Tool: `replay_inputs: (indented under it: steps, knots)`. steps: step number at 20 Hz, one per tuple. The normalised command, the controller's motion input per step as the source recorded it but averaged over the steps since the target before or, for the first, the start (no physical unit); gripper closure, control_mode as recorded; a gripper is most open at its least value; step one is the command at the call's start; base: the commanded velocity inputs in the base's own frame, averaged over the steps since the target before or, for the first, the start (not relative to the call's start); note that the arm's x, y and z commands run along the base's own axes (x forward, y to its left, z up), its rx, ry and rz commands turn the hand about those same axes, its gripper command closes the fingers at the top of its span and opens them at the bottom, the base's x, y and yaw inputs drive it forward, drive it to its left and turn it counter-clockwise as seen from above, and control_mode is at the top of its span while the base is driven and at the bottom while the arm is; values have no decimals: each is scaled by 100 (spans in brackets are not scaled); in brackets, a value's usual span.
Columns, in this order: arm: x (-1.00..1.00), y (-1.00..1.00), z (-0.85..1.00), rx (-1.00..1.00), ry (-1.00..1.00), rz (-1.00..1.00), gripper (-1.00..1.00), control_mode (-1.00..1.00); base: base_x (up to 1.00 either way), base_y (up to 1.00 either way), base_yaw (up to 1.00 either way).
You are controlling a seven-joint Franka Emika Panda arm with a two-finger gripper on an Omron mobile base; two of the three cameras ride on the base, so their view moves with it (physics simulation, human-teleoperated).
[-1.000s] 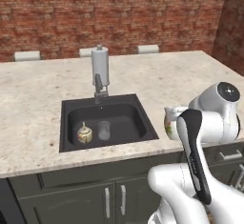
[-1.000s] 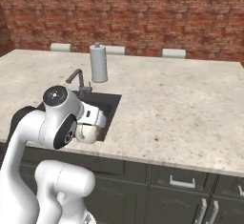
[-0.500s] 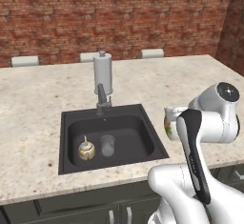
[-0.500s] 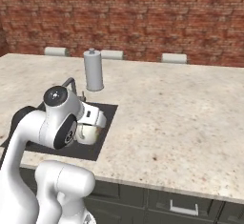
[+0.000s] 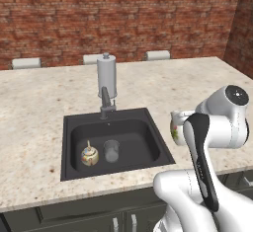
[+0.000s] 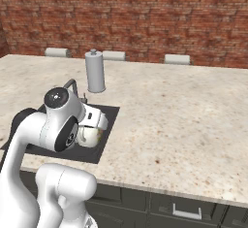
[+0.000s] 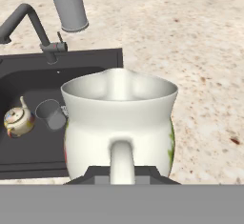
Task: Pick the teapot and jug and place them in the sink. Then turn on the water.
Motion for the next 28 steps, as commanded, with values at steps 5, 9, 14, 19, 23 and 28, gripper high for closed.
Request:
replay_inputs:
  steps: [5,9,14,19,23,28]
  knots:
    - [12,6,-5,0,-2,0,100,-100,18,1,0]
    - [26,37,-11,0,-9,2,100,-100,0,0,0]
    - [27,48,-9,0,-9,4,100,-100,0,0,0]
    - [30,37,-9,0,-7,4,100,-100,0,0,0]
    - [30,33,-22,0,-8,3,100,-100,0,0,0]
    - [31,30,-34,0,-7,1,100,-100,0,0,0]
